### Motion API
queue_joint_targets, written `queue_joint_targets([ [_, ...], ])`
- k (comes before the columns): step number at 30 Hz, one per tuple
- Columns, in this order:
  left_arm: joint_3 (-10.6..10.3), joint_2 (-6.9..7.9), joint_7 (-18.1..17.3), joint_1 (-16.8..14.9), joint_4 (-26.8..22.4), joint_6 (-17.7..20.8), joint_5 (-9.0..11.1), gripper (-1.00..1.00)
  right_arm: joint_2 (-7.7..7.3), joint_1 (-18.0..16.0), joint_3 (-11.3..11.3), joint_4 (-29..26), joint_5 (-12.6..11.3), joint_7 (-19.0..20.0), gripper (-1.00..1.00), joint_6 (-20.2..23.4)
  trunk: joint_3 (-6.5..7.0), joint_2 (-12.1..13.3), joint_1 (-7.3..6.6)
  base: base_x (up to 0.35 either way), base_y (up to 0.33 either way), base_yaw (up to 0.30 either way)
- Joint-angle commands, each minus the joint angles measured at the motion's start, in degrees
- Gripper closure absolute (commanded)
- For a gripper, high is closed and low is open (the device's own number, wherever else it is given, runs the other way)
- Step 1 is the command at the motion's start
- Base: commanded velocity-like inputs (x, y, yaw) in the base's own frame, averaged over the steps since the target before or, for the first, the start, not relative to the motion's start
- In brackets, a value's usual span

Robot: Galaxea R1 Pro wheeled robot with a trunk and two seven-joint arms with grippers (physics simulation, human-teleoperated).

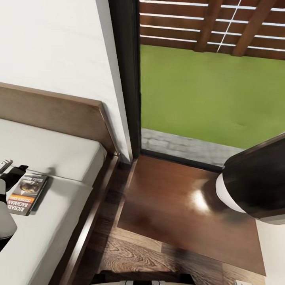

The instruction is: In the bedroom, move the book from the bed onto either nightstand, and place the two sandals side by side next to the bed.

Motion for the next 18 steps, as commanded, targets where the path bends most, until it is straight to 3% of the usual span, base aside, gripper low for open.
queue_joint_targets([
  [1,0.31,-0.03,-0.35,-0.07,-0.07,0.33,-0.10,-1.00,-0.01,-0.03,-0.12,0.09,-0.39,0.30,-1.00,-0.03,-0.21,-0.43,0.22,0.000,0.000,0.000],
  [4,0.31,-0.03,-0.35,-0.07,-0.07,0.33,-0.10,-1.00,-0.01,-0.04,-0.10,0.08,-0.39,0.30,-1.00,-0.03,-0.75,-1.63,0.88,0.000,0.000,0.000],
  [18,0.31,-0.03,-0.35,-0.07,-0.07,0.33,-0.10,-1.00,-0.01,-0.04,0.03,0.14,-0.39,0.22,-1.00,-0.03,-0.75,-1.63,0.88,0.000,0.000,0.000],
])
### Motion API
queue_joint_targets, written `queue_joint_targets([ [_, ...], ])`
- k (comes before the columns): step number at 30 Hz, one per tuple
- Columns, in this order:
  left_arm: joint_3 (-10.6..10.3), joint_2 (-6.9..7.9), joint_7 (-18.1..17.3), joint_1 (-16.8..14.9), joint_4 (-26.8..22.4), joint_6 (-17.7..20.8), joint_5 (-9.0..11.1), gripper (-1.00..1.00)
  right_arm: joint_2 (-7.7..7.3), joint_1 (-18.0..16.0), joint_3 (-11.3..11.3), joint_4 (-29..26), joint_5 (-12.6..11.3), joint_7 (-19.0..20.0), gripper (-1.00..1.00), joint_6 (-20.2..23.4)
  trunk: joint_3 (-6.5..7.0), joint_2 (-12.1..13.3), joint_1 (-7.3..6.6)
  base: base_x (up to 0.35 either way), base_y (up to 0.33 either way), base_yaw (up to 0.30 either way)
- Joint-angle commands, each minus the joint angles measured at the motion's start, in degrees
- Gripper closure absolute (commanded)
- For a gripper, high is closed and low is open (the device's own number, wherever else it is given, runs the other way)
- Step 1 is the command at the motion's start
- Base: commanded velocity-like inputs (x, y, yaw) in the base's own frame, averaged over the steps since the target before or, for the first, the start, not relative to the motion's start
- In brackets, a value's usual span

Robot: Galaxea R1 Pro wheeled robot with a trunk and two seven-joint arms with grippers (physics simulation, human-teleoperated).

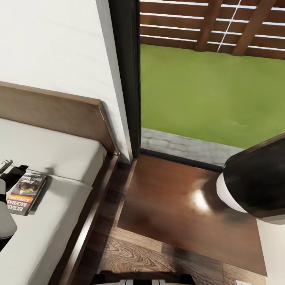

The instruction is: In the bedroom, move the book from the bed onto either nightstand, and place the two sandals side by side next to the bed.

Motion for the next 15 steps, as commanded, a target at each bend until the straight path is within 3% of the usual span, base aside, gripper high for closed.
queue_joint_targets([
  [1,0.60,-0.36,-0.68,0.27,-0.24,0.66,0.23,-1.00,-0.01,-0.05,-0.03,0.38,-0.37,0.64,-1.00,0.09,-0.03,-0.02,0.00,0.000,0.000,0.000],
  [7,0.58,-0.78,-0.70,1.23,-0.43,0.85,0.45,-1.00,-0.01,-0.04,-0.02,0.38,-0.37,0.83,-1.00,0.07,-0.03,-0.02,0.00,0.000,0.000,0.000],
  [15,0.50,-1.16,-0.62,1.41,-0.78,0.85,2.41,-1.00,-0.01,-0.02,-0.03,0.38,-0.37,0.83,-1.00,0.06,-0.03,-0.02,0.00,0.000,0.000,0.000],
])
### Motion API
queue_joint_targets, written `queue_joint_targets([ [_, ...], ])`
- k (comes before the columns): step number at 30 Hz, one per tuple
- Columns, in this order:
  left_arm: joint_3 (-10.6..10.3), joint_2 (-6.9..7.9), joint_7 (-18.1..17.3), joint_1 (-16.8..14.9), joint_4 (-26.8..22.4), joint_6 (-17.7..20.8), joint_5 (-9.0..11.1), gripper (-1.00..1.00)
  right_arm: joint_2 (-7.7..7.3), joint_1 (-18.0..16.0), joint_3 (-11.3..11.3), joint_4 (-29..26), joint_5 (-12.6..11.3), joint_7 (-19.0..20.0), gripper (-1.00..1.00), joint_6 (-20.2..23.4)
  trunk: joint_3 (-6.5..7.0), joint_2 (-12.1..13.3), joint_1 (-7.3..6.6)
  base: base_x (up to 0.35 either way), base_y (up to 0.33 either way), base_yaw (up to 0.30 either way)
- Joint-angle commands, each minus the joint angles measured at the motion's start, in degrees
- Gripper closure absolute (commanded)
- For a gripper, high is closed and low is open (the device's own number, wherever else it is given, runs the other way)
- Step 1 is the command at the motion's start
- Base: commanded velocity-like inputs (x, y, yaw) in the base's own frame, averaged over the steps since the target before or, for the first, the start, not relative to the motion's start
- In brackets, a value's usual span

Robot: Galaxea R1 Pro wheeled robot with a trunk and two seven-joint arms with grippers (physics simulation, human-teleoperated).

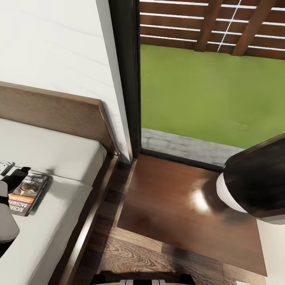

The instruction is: In the bedroom, move the book from the bed onto either nightstand, and place the two sandals side by side next to the bed.

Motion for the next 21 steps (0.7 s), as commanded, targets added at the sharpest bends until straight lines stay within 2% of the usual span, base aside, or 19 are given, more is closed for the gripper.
queue_joint_targets([
  [1,0.27,-0.05,-0.27,-0.03,0.28,0.35,0.46,-1.00,-0.01,-0.05,-0.18,0.09,-0.32,0.30,-1.00,-0.03,-0.03,-0.01,0.00,0.000,0.000,0.000],
  [8,0.26,-0.06,-0.27,-0.02,0.71,0.35,2.31,-1.00,-0.01,-0.03,-0.18,0.09,-0.32,0.30,-1.00,-0.03,-0.03,-0.01,0.00,0.000,0.000,0.000],
  [21,0.26,-0.06,-0.29,-0.02,0.82,0.35,2.39,-1.00,-0.01,-0.05,-0.17,0.09,-0.32,0.30,-1.00,-0.03,-0.03,-0.01,0.00,0.000,0.000,0.000],
])
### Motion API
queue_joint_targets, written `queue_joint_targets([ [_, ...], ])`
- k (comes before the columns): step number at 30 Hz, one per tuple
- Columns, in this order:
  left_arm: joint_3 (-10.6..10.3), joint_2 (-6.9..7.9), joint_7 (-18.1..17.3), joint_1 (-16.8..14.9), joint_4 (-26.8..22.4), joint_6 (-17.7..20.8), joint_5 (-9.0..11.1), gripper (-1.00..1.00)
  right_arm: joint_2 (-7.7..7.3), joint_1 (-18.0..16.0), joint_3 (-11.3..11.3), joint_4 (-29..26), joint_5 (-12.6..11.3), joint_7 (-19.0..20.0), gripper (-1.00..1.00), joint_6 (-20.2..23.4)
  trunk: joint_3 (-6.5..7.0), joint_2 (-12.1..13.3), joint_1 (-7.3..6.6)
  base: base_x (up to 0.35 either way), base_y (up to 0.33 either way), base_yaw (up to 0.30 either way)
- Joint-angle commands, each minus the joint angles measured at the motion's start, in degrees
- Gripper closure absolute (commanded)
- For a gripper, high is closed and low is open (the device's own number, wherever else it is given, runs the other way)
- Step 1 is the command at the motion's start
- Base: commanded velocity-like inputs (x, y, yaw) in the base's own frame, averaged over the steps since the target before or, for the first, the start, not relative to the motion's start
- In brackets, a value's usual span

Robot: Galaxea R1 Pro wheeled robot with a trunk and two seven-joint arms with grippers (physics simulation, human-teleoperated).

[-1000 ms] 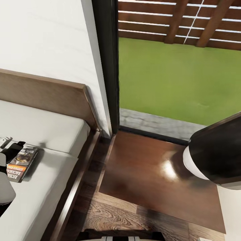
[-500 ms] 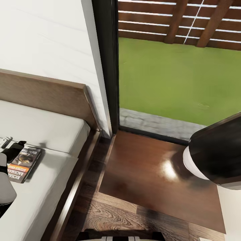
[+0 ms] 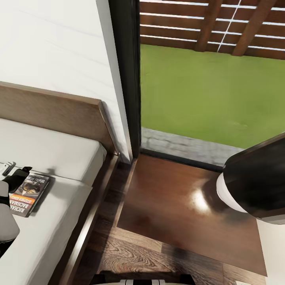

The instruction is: In the bedroom, move the book from the bed onto either nightstand, and place the two sandals side by side next to the bed.

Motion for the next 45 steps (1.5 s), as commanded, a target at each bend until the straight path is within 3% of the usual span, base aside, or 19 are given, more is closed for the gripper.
queue_joint_targets([
  [1,0.27,-0.04,-0.13,-0.03,0.00,0.37,0.31,-1.00,-0.01,-0.02,-0.19,0.09,-0.32,0.30,-1.00,-0.03,-0.03,-0.01,0.00,0.000,0.000,0.000],
  [45,0.27,-0.20,-0.16,-0.03,0.08,0.37,0.32,-1.00,-0.01,-0.04,-0.18,0.09,-0.24,0.30,-1.00,-0.03,0.20,-0.01,0.00,0.000,0.000,-0.026],
])
